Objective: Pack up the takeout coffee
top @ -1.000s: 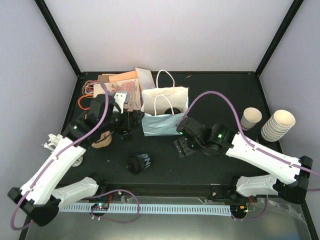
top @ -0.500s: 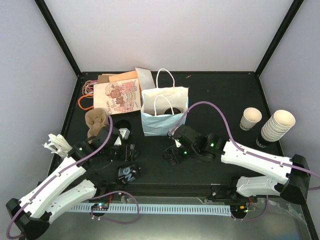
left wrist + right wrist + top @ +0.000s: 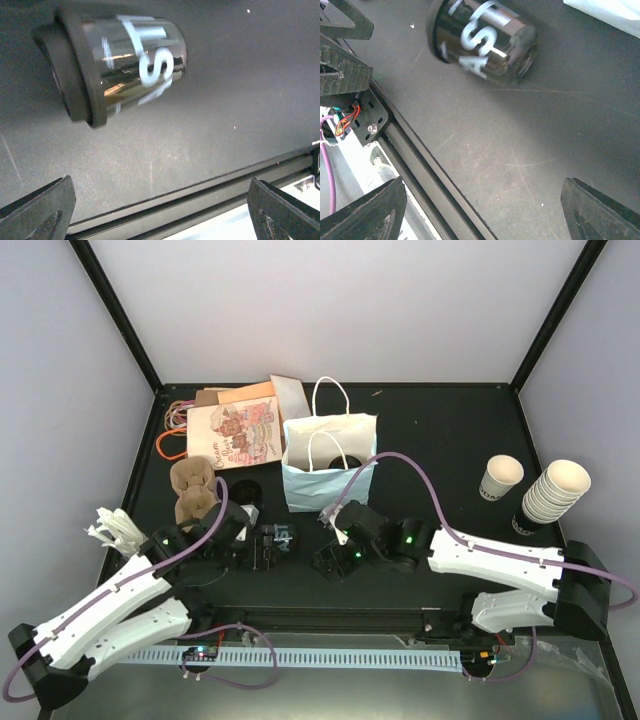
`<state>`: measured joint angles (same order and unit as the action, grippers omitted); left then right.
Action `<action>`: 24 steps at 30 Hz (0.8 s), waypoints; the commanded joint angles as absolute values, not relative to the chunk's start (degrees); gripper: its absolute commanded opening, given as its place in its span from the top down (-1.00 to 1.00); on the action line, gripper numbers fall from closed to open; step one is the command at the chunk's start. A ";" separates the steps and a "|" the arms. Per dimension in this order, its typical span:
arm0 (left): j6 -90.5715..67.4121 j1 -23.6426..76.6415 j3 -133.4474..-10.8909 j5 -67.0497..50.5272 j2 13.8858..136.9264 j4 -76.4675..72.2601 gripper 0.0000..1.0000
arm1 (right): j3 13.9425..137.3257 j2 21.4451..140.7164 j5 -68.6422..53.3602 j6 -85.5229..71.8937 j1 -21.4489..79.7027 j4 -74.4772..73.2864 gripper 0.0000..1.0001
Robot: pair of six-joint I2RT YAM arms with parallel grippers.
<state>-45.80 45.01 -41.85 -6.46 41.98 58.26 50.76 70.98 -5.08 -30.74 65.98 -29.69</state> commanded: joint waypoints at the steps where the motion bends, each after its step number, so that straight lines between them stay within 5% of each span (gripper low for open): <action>1: -49.31 43.77 -41.68 -1.50 39.02 56.93 -0.94 | 51.32 72.47 -2.76 -30.58 66.59 -25.17 -0.72; 8: -48.61 36.34 -35.61 -2.95 31.02 49.39 -0.94 | 51.18 71.88 4.11 -29.96 66.62 -22.85 -0.65; 18: -40.44 22.99 -34.09 -15.05 36.19 42.43 -0.95 | 54.02 67.82 17.31 -20.58 66.57 -32.75 -0.86; 24: -37.55 19.60 -35.01 -18.18 38.58 41.87 -0.95 | 56.77 65.98 10.10 -17.25 66.44 -38.60 -1.00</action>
<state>-41.04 21.15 -33.19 -14.33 37.28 44.03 53.87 67.83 11.64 -20.38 66.26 -33.63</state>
